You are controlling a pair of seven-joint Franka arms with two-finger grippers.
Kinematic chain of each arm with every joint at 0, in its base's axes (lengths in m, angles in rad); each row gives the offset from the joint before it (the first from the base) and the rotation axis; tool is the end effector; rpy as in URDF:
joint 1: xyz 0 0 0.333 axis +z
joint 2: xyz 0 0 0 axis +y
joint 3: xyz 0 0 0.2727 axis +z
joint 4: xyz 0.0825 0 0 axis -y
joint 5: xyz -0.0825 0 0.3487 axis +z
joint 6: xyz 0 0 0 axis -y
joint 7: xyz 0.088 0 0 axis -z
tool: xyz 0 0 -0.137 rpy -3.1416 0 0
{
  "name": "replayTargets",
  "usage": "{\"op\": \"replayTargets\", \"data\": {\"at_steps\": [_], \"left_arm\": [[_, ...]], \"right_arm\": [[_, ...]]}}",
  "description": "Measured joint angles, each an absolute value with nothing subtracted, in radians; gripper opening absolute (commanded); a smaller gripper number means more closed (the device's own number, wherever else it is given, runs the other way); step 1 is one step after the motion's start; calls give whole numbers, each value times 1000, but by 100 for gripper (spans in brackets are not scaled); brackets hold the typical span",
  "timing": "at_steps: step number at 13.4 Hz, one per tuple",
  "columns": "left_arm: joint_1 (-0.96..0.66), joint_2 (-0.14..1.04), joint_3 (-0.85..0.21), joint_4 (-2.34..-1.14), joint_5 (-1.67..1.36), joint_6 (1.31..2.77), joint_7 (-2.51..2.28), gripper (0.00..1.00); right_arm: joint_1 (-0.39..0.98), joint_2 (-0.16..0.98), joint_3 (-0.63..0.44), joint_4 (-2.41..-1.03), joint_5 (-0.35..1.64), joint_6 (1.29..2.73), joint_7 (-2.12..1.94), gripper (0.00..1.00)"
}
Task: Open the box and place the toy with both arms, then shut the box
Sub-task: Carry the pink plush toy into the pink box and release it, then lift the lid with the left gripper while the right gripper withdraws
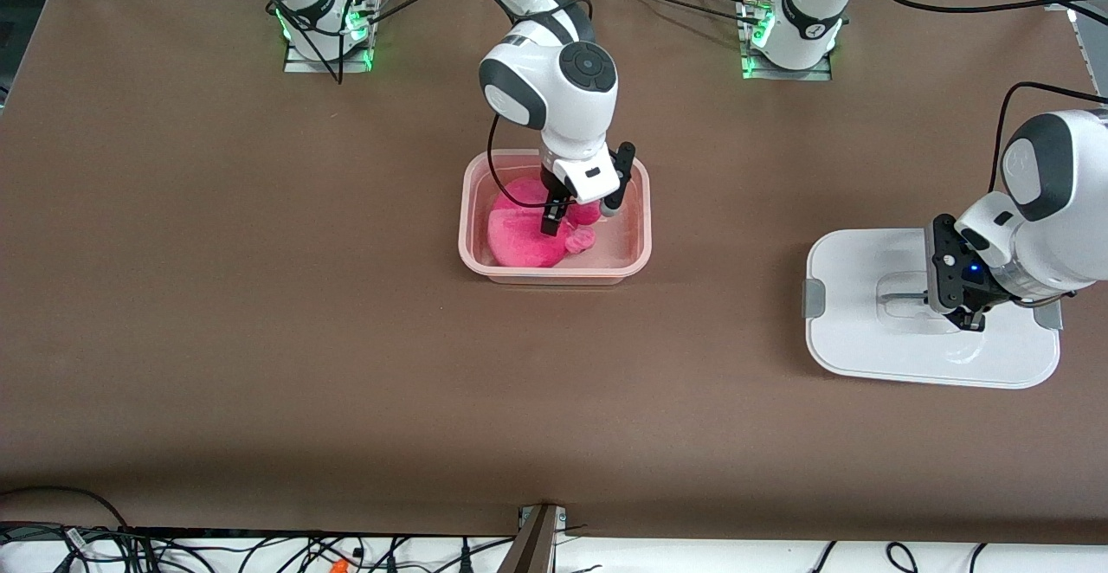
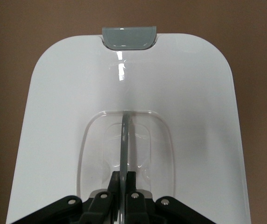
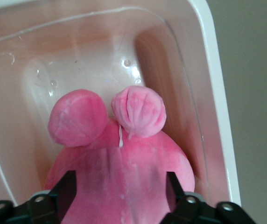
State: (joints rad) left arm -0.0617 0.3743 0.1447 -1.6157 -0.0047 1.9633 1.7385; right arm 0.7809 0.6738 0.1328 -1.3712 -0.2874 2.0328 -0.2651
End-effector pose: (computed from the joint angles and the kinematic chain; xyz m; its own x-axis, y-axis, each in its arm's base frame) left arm 0.6113 0.0433 0.3529 -0.0926 -0.9947 -0.0439 -0.9953 0.0913 0.0308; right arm 0.4394 0.5070 0.2749 0.2913 0.9548 -0.0584 0.9464 -0.2788 0.1630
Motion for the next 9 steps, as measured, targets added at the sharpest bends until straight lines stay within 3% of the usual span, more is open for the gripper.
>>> {"op": "replayTargets", "data": {"at_steps": [5,9], "left_arm": [[-63,361,64,-1562,-12,1824,1738,0],[-67,345,-26,-1493,-151,1673,1737,0]], "right_arm": [[779,613,99,-1325,-245,1987,-232,100],[745,434,-93,-1313,-122,1837,-231,100]]}}
